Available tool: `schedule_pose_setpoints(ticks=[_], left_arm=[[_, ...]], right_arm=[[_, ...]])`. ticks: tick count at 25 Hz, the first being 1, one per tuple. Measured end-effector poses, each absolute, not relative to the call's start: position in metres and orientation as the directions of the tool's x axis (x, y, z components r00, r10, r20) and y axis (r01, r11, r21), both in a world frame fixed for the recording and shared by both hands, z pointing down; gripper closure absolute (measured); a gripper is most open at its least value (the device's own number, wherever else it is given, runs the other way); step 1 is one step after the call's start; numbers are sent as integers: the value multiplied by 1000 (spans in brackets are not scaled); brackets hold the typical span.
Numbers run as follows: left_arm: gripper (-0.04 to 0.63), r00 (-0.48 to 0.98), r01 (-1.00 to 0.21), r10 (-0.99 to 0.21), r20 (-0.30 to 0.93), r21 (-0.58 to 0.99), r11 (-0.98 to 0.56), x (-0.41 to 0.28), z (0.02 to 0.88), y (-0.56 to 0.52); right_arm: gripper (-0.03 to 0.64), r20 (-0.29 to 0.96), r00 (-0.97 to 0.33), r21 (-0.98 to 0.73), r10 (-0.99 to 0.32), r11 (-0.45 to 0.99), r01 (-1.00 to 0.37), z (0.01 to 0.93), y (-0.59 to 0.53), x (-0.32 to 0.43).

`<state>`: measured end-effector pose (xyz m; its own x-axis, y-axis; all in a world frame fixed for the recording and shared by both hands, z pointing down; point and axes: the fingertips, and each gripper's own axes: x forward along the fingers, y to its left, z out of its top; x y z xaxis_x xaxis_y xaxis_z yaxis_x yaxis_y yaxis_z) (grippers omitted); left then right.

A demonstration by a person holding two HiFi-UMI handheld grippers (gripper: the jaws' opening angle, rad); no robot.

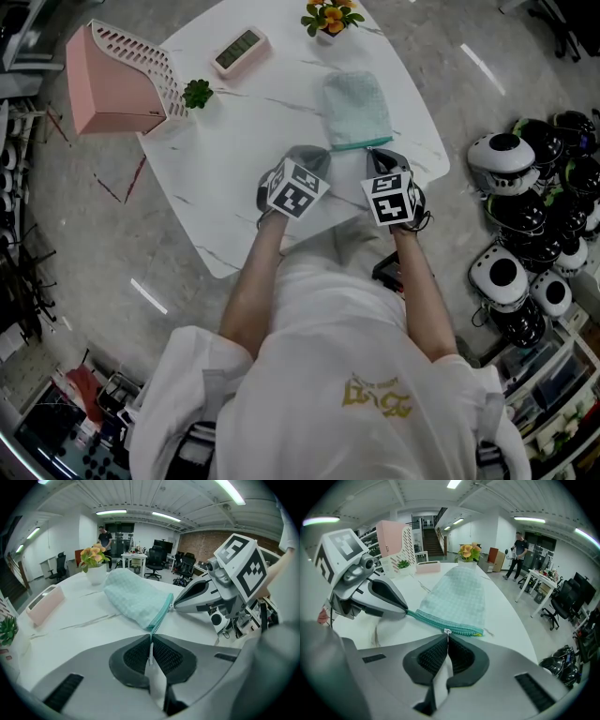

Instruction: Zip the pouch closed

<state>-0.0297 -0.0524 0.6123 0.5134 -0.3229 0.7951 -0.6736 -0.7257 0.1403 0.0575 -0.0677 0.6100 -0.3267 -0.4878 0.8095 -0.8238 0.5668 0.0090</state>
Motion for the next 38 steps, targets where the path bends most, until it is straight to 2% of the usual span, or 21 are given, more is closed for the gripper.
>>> schedule_pose_setpoints(ticks=[24,29,30,33,35,38], left_arm=[[558,496,-697,-354,793,120,-707,-33,610,-53],[554,466,-713,-410,784,58,-699,-36,610,-56],[544,462,-712,-418,783,46,-700,-36,611,-56],[419,471,-720,-394,789,86,-689,-39,615,-53],[406,475,-740,-405,782,106,-664,-45,612,-53],[405,485,-780,-475,734,119,-614,-54,592,-60]], right_arm=[[598,811,-287,39,-509,537,-843,606,-77,92],[589,810,-309,-18,-498,506,-862,610,-77,91],[591,806,-321,-37,-497,499,-866,609,-77,90],[571,785,-350,-63,-512,496,-866,601,-79,92],[557,766,-375,-96,-523,483,-871,591,-78,92],[574,704,-425,-175,-569,441,-880,563,-82,92]])
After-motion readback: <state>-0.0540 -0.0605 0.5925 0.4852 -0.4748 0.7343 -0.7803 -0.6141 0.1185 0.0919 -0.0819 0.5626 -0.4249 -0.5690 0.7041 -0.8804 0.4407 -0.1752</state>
